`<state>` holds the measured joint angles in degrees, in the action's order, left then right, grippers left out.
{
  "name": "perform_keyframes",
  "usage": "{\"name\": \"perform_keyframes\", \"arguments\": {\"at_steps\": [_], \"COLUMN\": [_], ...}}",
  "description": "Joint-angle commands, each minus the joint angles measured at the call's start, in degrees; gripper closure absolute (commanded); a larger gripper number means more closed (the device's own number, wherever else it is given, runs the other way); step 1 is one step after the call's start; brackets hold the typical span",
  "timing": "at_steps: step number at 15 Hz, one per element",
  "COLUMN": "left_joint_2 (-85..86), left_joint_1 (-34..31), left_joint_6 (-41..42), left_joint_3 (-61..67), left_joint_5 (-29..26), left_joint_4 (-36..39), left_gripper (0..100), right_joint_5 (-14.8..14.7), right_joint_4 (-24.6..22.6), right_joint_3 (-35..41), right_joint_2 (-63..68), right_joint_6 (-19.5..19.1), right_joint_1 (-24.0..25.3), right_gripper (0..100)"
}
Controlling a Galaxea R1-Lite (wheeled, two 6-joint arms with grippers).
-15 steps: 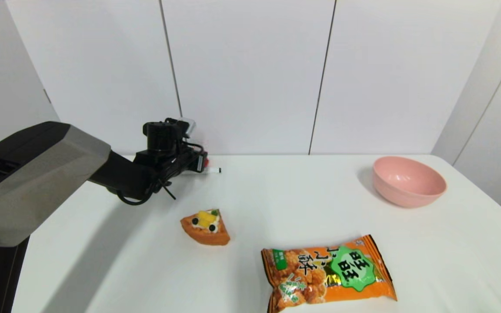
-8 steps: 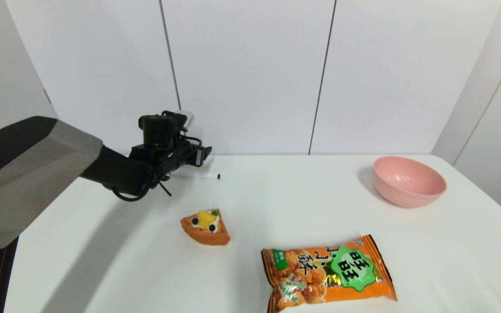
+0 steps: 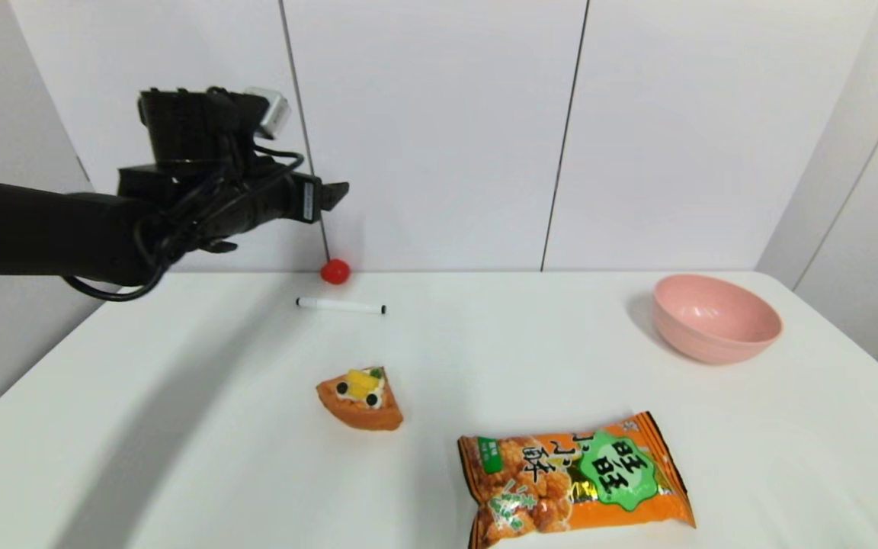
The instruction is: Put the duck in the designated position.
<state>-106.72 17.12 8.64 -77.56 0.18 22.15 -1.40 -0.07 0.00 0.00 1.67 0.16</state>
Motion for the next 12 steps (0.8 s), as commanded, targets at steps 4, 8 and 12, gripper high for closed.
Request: {"name": "perform_keyframes", "arguments": {"at_steps": [4, 8, 12], "left_joint_2": [31.0, 40.1, 51.4], "left_joint_1": [-0.2, -6.1, -16.9], "left_joint_6": [0.4, 4.0, 8.5], "left_joint_3": [0.6, 9.4, 24.1], "left_joint_5": [2.9, 9.6, 9.4], "left_joint_4": [-20.2, -19.3, -18.9], "left_gripper": [0, 0, 0], "right_joint_5": [0.0, 0.0, 0.0], "right_joint_4": [0.0, 0.0, 0.0], "right_joint_3": [0.0, 0.0, 0.0], "right_joint_2": [0.0, 0.1, 0.1], "right_joint_6": [0.0, 0.0, 0.0], "right_joint_1": [0.0, 0.0, 0.0], "right_gripper": [0, 0, 0]}}
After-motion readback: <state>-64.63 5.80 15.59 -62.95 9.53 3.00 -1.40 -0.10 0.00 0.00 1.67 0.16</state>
